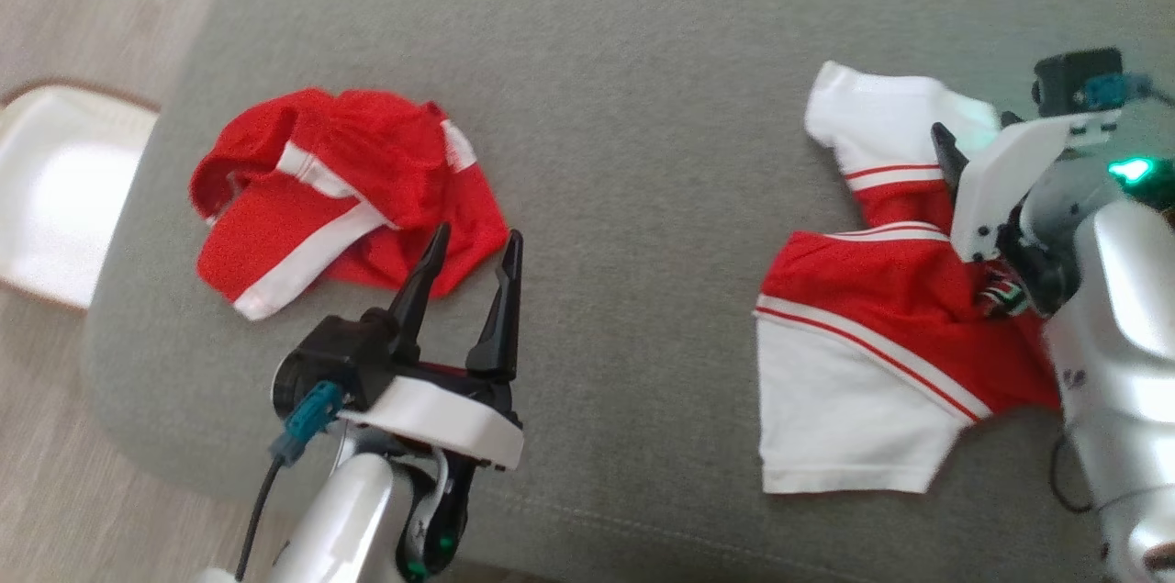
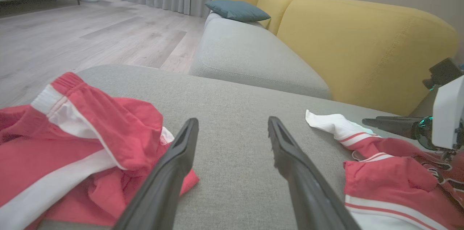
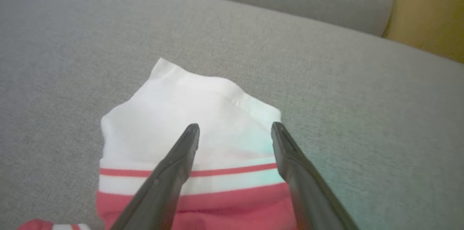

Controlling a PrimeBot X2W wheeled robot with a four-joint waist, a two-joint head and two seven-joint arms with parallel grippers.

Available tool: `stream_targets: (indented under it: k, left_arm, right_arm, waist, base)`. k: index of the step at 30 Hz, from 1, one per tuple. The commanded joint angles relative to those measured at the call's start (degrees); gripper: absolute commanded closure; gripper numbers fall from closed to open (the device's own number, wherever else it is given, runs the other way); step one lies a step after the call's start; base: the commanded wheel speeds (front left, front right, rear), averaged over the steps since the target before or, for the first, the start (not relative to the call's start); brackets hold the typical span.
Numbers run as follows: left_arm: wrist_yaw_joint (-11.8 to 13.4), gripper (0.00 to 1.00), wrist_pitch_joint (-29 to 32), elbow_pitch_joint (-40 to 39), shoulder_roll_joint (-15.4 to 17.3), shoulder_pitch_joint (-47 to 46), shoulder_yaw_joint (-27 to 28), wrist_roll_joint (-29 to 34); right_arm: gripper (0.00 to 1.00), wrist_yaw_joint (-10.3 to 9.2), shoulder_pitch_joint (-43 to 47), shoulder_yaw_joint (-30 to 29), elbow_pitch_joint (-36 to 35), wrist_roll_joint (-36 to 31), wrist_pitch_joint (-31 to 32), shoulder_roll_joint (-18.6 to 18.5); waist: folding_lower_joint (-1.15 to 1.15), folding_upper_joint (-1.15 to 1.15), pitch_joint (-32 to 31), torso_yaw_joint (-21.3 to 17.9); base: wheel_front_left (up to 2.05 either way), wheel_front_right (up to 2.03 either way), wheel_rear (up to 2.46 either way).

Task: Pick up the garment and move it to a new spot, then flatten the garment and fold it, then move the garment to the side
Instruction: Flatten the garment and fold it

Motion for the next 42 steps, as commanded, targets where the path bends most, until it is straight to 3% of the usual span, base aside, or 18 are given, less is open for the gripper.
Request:
stream_targets:
  k: [1, 13, 14, 15, 23, 29, 32, 37, 38, 39, 42]
  left_arm:
    - [0.48, 0.0, -0.34, -1.95, 0.11, -2.66, 0.99, -0.46]
    - [1.61, 0.0, -0.34, -2.77, 0.11, -4.57, -0.9, -2.16]
    - [1.69, 0.0, -0.34, -2.79, 0.11, -4.65, -0.9, -2.24]
    - [1.77, 0.0, -0.34, -2.79, 0.11, -4.7, -0.91, -2.28]
    - [2.06, 0.0, -0.34, -2.61, 0.11, -5.39, -1.14, -2.13]
    - [2.16, 0.0, -0.34, -2.89, 0.11, -5.68, -1.37, -2.55]
    - [2.23, 0.0, -0.34, -2.91, 0.11, -5.69, -1.48, -2.89]
    - [2.39, 0.0, -0.34, -2.93, 0.11, -5.5, -1.77, -3.17]
    - [2.47, 0.0, -0.34, -2.94, 0.11, -5.43, -1.77, -3.21]
    - [2.53, 0.0, -0.34, -2.93, 0.11, -5.33, -1.77, -3.21]
    - [2.63, 0.0, -0.34, -2.84, 0.11, -5.0, -1.63, -3.12]
  right_arm:
    - [0.0, -0.04, -2.96, 1.83, 0.02, 1.37, 1.38, -0.98]
    - [0.0, -0.04, -10.36, 11.91, 9.53, 8.2, 9.24, -7.67]
    - [0.61, -0.04, -10.68, 12.76, 9.94, 9.19, 9.76, -7.9]
    - [1.0, -0.04, -10.9, 13.76, 10.16, 10.24, 10.19, -8.09]
    - [1.0, -0.04, -14.73, 18.62, 8.77, 14.66, 3.65, -10.61]
    - [1.0, -0.04, -21.7, 19.0, 8.97, 13.77, -7.48, -11.03]
    - [1.0, -0.04, -26.89, 18.22, 10.7, 11.65, -15.8, -10.26]
    - [1.0, -0.04, -31.77, 16.32, 15.3, 8.02, -24.23, -8.58]
    - [0.69, -0.04, -32.19, 16.41, 16.79, 7.11, -24.57, -8.24]
    - [0.0, -0.04, -32.49, 16.29, 18.59, 6.22, -24.33, -7.95]
    - [0.0, -0.04, -32.95, 16.44, 22.1, 3.51, -25.82, -7.19]
  waist:
    - [0.0, 0.0, 2.41, 2.56]
    - [0.0, 0.0, 5.97, 5.33]
    - [0.0, 0.0, 6.09, 5.36]
    - [0.0, 0.0, 6.18, 5.38]
    - [0.0, 0.0, 6.42, 5.53]
    - [0.0, 0.0, 6.71, 6.31]
    - [0.0, 0.0, 6.72, 7.08]
    - [0.0, 0.0, 6.36, 7.92]
    - [0.0, 0.0, 6.23, 7.99]
    - [0.0, 0.0, 6.09, 8.01]
    - [0.0, 0.0, 5.62, 7.77]
  base:
    - [0.0, 0.0, 0.0]
    - [0.0, 0.0, 0.0]
    - [0.0, 0.0, 0.0]
    - [0.0, 0.0, 0.0]
    - [0.0, 0.0, 0.0]
    - [0.0, 0.0, 0.0]
    - [0.0, 0.0, 0.0]
    - [0.0, 0.0, 0.0]
    - [0.0, 0.0, 0.0]
    - [0.0, 0.0, 0.0]
    - [0.0, 0.0, 0.0]
